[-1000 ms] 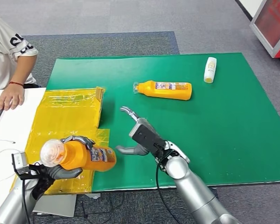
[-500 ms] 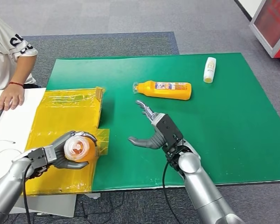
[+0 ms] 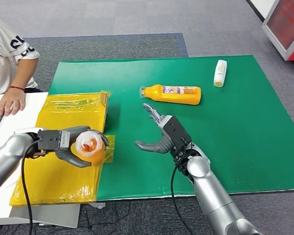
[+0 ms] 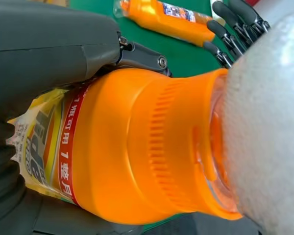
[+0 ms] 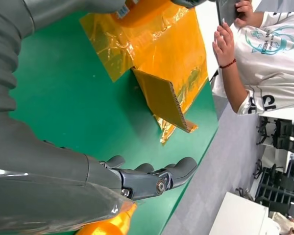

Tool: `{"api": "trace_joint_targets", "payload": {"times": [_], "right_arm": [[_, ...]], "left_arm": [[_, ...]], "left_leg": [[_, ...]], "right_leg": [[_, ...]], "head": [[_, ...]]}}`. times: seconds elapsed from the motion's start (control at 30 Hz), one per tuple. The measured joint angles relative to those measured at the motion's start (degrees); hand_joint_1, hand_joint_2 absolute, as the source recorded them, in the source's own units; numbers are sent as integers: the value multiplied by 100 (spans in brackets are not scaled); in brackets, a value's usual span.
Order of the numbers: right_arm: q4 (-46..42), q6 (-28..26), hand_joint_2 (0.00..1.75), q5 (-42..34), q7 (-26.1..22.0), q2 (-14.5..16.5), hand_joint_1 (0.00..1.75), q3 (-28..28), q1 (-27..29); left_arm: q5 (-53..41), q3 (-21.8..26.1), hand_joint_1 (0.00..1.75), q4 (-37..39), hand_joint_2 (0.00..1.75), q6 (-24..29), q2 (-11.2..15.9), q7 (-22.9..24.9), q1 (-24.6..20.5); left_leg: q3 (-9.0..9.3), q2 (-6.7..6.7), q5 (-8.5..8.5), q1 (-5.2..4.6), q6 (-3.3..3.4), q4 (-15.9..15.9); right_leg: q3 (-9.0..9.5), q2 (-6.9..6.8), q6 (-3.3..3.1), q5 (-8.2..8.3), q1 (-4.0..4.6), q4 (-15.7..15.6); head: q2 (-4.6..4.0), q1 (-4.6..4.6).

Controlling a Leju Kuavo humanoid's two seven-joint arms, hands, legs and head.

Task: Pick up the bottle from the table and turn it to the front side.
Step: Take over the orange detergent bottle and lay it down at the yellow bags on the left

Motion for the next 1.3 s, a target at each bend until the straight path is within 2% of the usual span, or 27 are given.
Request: {"api": "trace_joint_targets", "payload": {"times": [0.27,0.43,0.57,0.93,1.23,1.27,1.3], "right_arm": [[119,-126,175,-29,-10,0,0,49,-88],[154,-196,175,-25,-2,0,0,63,-114],[158,-301,175,25,17,0,0,69,-118],[156,-456,175,134,93,0,0,134,-118],[81,-592,175,164,132,0,0,328,-113],[67,-604,175,162,134,-1,0,346,-111],[52,-618,175,160,137,-2,0,363,-108]], "left_arm": [[495,-1099,175,334,175,-104,97,770,-1309],[516,-1651,175,472,175,-201,65,1244,-1870],[402,-2076,175,682,175,-41,-38,1511,-2171],[265,-2840,175,1568,175,396,-414,1651,-2230],[324,-2937,175,2477,175,544,-655,1352,-2089],[317,-2931,170,2569,175,553,-675,1340,-2080],[302,-2920,130,2660,175,568,-695,1323,-2065]], "left_leg": [[-1,0,0,0,0,0],[-2,0,0,0,0,0],[-3,0,0,0,0,0],[-4,0,0,0,0,0],[-2,1,-1,0,-2,0],[-1,1,-1,0,-2,0],[0,1,-1,0,-2,0]], "right_leg": [[-1,0,0,0,0,0],[-2,0,0,0,0,0],[-2,0,0,0,-1,0],[-3,1,0,0,-1,0],[-1,2,0,0,-1,1],[-1,2,-1,1,-1,1],[-1,3,-1,1,-1,1]], "head": [[0,-1],[-1,-1],[0,0],[0,-1],[0,-1],[0,-1],[0,-1]]}}
